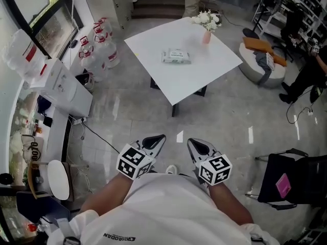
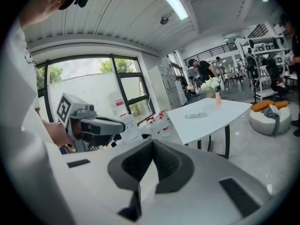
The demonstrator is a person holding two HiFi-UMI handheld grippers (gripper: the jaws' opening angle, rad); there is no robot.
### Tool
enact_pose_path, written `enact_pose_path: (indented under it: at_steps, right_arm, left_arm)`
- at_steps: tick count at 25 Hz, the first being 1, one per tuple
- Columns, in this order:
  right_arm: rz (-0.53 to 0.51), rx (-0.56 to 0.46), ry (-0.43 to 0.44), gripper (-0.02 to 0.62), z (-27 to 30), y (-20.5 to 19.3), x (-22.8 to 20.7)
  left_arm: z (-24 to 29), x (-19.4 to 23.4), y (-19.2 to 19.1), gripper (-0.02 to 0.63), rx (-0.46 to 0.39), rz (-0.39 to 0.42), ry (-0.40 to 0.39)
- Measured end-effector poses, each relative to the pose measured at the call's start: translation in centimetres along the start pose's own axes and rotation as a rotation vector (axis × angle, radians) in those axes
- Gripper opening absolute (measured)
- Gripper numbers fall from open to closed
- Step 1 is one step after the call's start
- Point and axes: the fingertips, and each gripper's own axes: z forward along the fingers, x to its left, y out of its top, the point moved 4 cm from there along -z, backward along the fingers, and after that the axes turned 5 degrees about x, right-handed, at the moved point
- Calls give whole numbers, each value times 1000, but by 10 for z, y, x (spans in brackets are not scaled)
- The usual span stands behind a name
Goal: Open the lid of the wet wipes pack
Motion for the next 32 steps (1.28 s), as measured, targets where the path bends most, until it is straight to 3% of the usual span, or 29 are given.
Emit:
enact_pose_path:
  at_steps: [9, 18, 26, 32]
  right_arm:
    - [0, 25, 31, 6, 12, 10, -29]
    - [16, 53, 15, 6, 34, 15, -50]
    - [27, 82, -19, 6, 71, 39, -84]
    - [2, 107, -20, 6, 122, 78, -103]
  left_arm:
    - [23, 14, 9, 5, 22, -22, 29]
    - [49, 37, 17, 6, 36, -27, -6]
    - [82, 86, 49, 5, 22, -14, -23]
    - [98, 151, 74, 6, 32, -24, -11]
